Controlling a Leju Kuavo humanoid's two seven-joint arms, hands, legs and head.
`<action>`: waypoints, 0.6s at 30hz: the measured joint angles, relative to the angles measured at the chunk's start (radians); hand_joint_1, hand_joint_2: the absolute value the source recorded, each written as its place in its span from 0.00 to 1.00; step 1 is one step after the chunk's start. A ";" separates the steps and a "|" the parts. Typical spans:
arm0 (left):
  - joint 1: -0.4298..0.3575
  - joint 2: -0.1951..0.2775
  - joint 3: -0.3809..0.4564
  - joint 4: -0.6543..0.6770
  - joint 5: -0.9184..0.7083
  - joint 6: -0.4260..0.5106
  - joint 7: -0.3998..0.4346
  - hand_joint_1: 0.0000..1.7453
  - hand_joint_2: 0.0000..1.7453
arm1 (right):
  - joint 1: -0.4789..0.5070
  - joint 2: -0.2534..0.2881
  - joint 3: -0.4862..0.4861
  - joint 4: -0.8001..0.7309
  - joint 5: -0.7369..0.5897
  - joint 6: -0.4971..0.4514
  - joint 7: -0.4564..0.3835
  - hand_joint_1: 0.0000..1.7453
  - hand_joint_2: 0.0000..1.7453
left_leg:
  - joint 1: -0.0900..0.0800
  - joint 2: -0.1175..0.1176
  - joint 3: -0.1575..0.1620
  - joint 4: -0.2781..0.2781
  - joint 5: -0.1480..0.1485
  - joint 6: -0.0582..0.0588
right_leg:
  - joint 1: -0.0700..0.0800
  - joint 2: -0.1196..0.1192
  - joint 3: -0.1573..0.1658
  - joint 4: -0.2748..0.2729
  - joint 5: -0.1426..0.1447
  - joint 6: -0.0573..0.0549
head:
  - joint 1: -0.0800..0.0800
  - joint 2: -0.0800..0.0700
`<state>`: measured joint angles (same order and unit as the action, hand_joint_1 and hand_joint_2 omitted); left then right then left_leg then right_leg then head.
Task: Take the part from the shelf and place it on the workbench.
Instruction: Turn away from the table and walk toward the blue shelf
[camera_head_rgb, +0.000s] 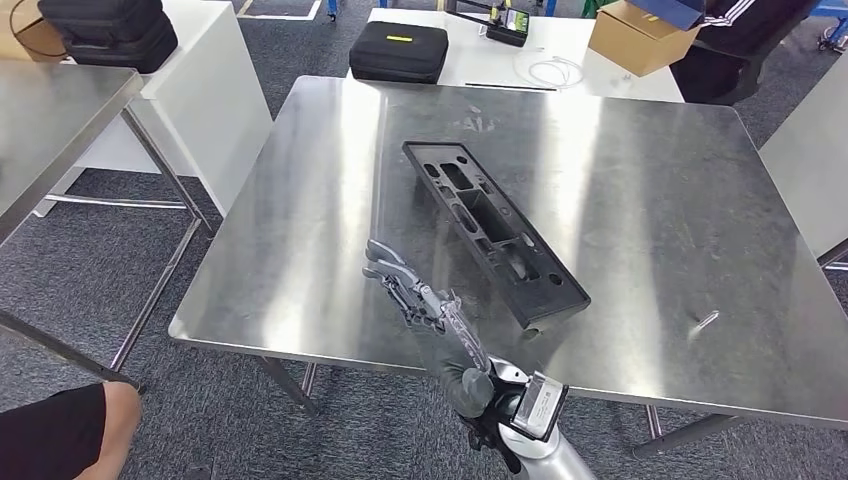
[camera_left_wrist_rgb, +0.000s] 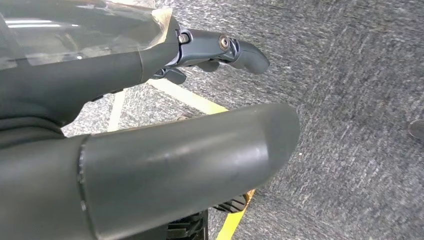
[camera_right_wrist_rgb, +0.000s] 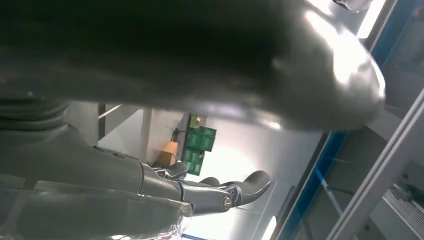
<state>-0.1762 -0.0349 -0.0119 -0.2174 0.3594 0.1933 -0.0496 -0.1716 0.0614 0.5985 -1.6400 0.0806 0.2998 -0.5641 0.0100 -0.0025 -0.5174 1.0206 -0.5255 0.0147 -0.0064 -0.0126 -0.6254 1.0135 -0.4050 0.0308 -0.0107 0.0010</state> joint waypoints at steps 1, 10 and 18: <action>0.001 0.000 0.001 0.000 -0.004 0.000 0.000 0.00 0.00 | 0.002 0.000 0.000 0.000 0.003 -0.003 0.001 0.00 0.00 | -0.004 -0.002 -0.002 -0.004 0.002 0.006 | 0.001 -0.001 -0.001 -0.001 0.005 0.007 | 0.001 0.000; 0.006 -0.009 0.020 -0.002 -0.009 0.017 0.001 0.00 0.00 | 0.034 -0.014 0.000 0.011 0.019 -0.019 -0.015 0.00 0.00 | -0.008 0.000 -0.091 -0.010 0.087 0.049 | -0.004 0.007 -0.081 0.291 -0.171 0.025 | 0.002 0.000; 0.010 -0.018 0.039 -0.002 -0.008 0.014 -0.004 0.00 0.00 | 0.034 -0.021 0.003 0.047 0.033 -0.014 -0.045 0.00 0.00 | -0.007 -0.005 -0.126 -0.015 0.145 0.013 | 0.006 0.012 0.152 -0.042 -0.113 0.004 | 0.002 0.000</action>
<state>-0.1658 -0.0525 0.0275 -0.2193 0.3511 0.2074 -0.0538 -0.1373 0.0406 0.6015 -1.5929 0.1136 0.2860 -0.6091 0.0029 -0.0079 -0.6434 1.0060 -0.3801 0.0279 -0.0002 -0.0001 -0.4739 0.9715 -0.5178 0.0351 -0.0090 0.0010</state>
